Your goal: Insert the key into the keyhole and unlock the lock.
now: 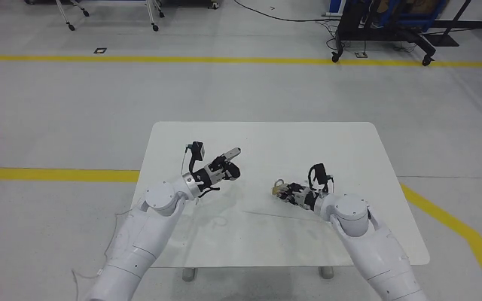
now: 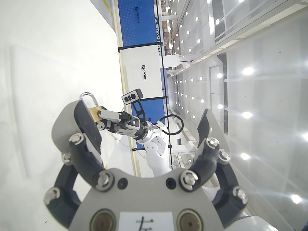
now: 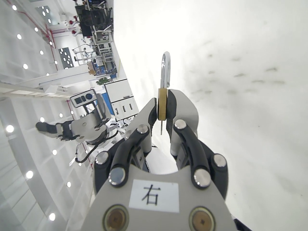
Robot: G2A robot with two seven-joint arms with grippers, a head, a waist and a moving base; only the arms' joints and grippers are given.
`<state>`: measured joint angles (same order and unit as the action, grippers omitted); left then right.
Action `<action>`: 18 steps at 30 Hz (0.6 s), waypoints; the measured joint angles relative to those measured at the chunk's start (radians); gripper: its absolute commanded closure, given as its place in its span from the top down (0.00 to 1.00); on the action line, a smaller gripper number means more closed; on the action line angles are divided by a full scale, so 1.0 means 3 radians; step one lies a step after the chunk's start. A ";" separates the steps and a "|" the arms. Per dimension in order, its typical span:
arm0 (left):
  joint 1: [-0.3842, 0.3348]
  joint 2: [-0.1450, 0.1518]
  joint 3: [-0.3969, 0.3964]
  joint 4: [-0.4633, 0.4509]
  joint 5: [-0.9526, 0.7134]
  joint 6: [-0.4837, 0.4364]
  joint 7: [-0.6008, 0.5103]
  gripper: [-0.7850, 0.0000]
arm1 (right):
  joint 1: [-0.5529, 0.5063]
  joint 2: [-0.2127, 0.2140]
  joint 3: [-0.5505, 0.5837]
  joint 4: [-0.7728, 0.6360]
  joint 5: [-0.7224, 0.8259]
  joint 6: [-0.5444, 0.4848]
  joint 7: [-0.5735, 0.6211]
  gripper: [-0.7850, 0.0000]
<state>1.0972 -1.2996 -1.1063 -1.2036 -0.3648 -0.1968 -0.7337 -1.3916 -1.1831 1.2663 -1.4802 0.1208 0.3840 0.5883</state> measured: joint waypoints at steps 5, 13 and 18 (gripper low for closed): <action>0.0000 0.0000 0.0000 0.0000 0.0000 0.0000 0.0000 1.00 | -0.0082 0.0009 0.0034 -0.0086 -0.0009 0.0090 -0.0102 1.00; 0.0000 0.0000 0.0000 0.0000 0.0000 0.0000 0.0000 1.00 | -0.0523 0.0090 0.0561 -0.0656 0.0113 0.0065 -0.0231 1.00; 0.0000 0.0000 0.0000 0.0000 0.0000 0.0000 0.0000 1.00 | -0.0554 0.0093 0.0604 -0.0708 0.0133 0.0060 -0.0220 1.00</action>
<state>1.0972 -1.2996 -1.1063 -1.2037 -0.3648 -0.1968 -0.7337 -1.5577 -1.1551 1.4475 -1.6925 0.1607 0.4021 0.5224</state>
